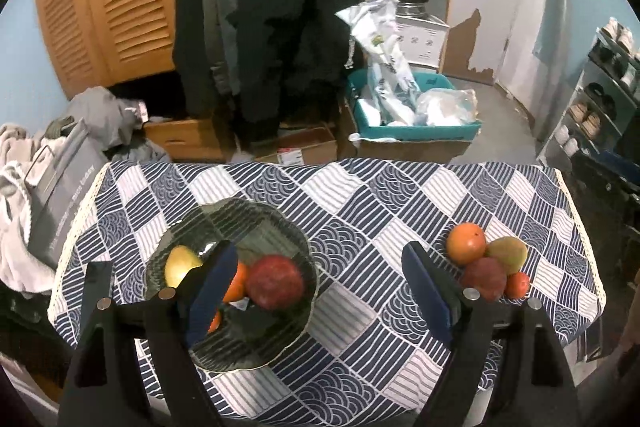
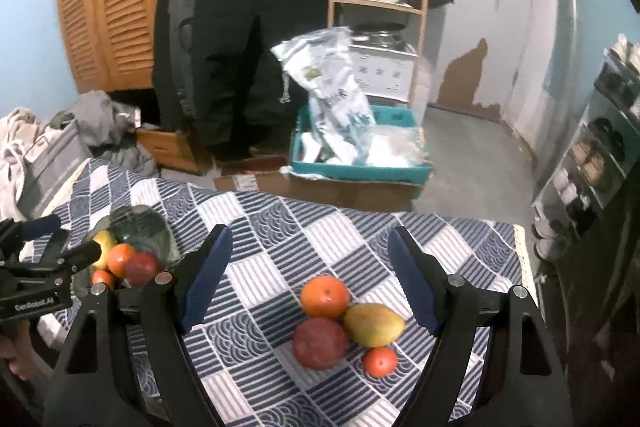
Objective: Organize fruits
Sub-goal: 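Withdraw both open tools from the plate back toward the fruit pile, then lower the right tool onto a small orange and grasp it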
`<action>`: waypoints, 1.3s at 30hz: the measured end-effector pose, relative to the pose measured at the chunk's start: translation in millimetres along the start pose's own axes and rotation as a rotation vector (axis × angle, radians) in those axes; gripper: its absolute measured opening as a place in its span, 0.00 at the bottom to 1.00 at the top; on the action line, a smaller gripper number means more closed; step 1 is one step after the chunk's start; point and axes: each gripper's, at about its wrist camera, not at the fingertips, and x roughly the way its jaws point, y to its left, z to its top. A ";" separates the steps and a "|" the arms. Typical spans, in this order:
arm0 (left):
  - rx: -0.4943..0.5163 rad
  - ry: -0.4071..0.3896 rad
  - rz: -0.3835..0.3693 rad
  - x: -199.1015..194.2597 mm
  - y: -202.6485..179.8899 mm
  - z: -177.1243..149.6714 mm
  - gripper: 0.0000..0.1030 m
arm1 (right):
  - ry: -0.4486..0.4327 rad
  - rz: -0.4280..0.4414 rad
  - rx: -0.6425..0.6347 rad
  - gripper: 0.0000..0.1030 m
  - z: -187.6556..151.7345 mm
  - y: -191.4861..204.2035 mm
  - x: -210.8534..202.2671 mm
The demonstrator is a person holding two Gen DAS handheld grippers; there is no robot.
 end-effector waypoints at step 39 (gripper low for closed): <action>0.148 0.151 -0.038 80.1 -103.9 -25.3 0.83 | 0.300 -0.099 0.129 0.78 -101.2 -106.5 70.9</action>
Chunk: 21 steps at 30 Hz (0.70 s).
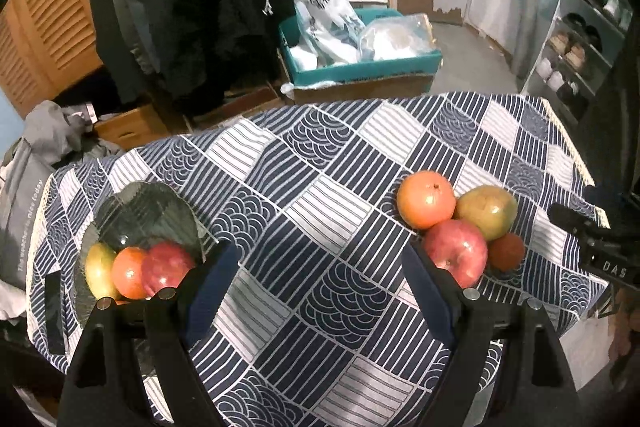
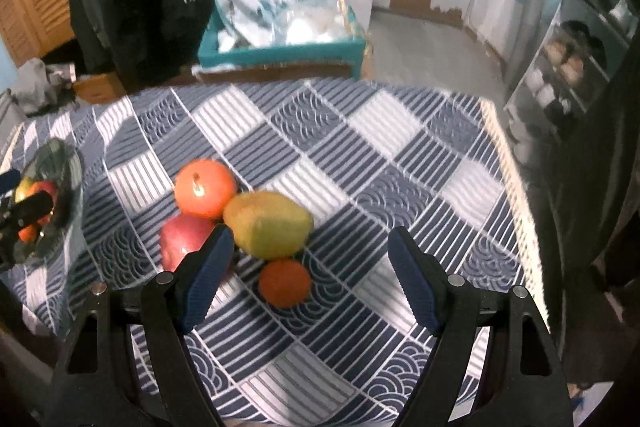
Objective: Organize fruits
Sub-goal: 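Lower the right tool onto a small orange and grasp it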
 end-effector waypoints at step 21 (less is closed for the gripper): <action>0.055 0.096 -0.032 45.8 -36.9 -17.2 0.83 | 0.196 0.067 -0.020 0.73 -33.1 6.5 79.4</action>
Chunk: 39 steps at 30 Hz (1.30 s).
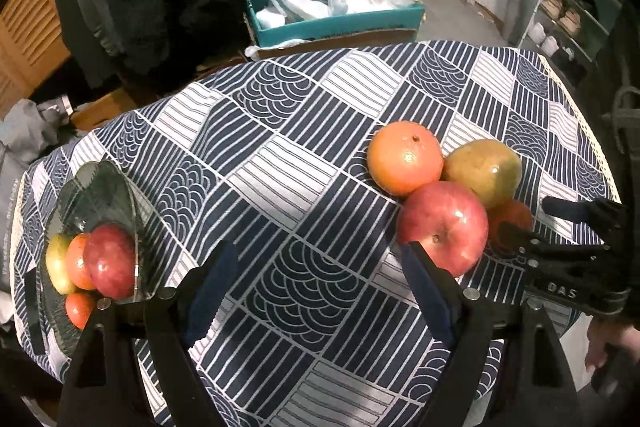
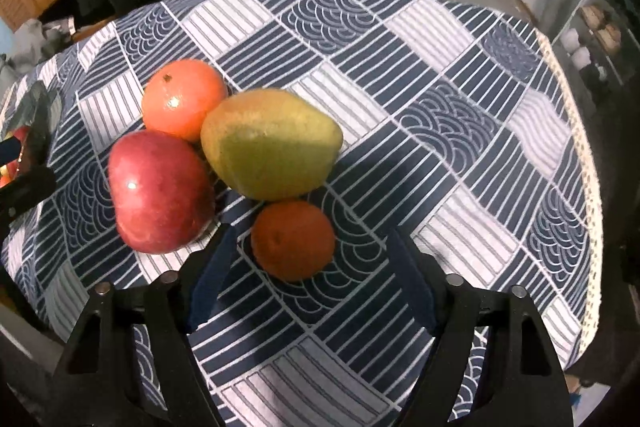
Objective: Organize fruits
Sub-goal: 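Lower the right tool onto a small orange and grasp it, then grasp the dark red apple with the left tool while the right tool lifts the orange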
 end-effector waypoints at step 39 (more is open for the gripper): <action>0.017 0.069 -0.189 31.2 -62.4 11.3 0.83 | -0.087 -0.028 0.058 0.43 -3.4 -36.7 -25.9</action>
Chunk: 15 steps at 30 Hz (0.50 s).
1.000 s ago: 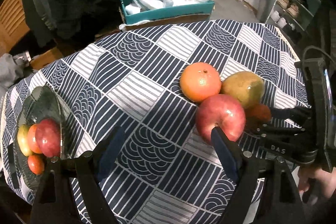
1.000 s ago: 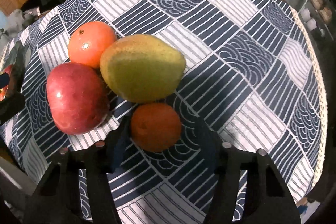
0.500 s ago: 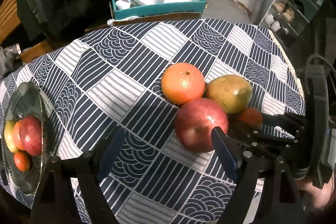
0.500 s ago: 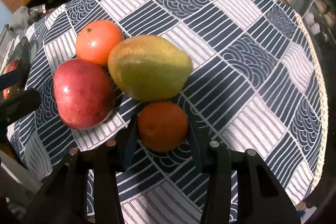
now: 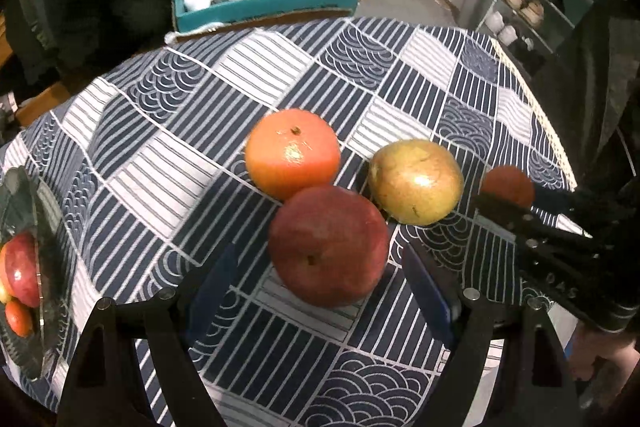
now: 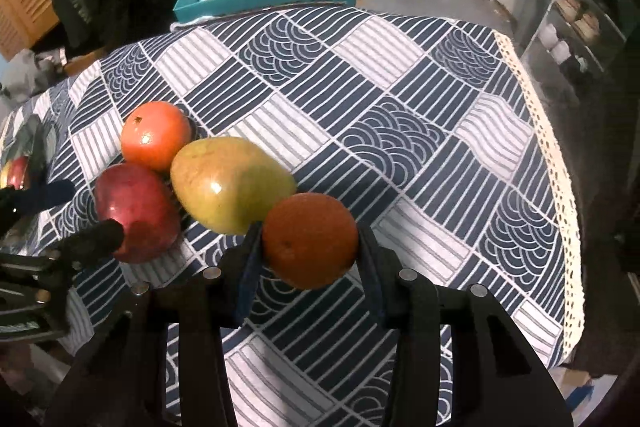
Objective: Organize fruits
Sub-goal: 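Grasp the dark red apple with the left tool while the right tool lifts the orange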
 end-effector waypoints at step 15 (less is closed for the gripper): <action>-0.009 0.071 -0.012 36.0 1.1 3.2 0.76 | -0.015 -0.005 0.021 0.43 3.0 -10.3 -4.0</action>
